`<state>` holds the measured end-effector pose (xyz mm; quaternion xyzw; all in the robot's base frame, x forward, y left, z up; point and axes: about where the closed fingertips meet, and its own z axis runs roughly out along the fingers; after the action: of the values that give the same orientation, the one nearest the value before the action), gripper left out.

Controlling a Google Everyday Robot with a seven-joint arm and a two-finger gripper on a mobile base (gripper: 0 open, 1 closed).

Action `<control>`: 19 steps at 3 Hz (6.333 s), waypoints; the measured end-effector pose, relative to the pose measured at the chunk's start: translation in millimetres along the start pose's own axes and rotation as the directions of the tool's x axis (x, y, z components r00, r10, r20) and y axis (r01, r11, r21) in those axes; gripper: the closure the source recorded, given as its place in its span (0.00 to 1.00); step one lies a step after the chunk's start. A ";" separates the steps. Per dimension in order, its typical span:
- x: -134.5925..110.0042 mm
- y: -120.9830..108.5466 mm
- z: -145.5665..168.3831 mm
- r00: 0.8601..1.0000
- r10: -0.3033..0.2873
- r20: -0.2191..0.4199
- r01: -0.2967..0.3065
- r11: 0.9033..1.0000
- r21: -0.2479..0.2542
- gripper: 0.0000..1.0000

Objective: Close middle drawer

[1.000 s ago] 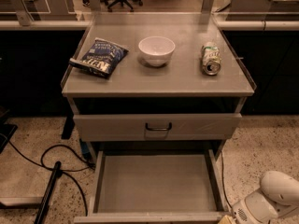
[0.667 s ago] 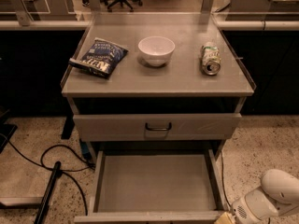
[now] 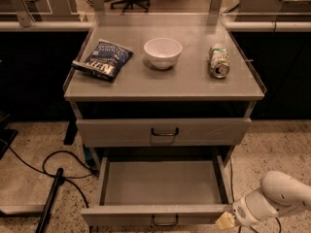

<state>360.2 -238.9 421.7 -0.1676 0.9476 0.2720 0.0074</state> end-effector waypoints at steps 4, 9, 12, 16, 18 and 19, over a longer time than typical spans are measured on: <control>-84.6 -4.1 -14.3 0.982 0.001 0.189 -0.013 0.998 0.063 1.00; -160.6 -32.1 -8.7 0.954 0.068 0.291 -0.108 0.986 0.125 1.00; -180.1 -35.5 -10.2 0.940 0.062 0.335 -0.115 0.984 0.139 1.00; -224.5 -55.1 8.1 0.912 0.089 0.401 -0.173 0.968 0.180 1.00; -232.6 -57.2 6.8 0.903 0.083 0.422 -0.180 0.964 0.194 1.00; -190.5 -57.6 -9.2 0.913 0.167 0.373 -0.242 0.957 0.162 1.00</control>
Offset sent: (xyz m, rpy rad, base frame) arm 0.1225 0.0343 0.0549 0.0036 -0.2993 -0.0804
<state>559.2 -229.8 420.1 -0.0135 0.9657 0.1982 0.1670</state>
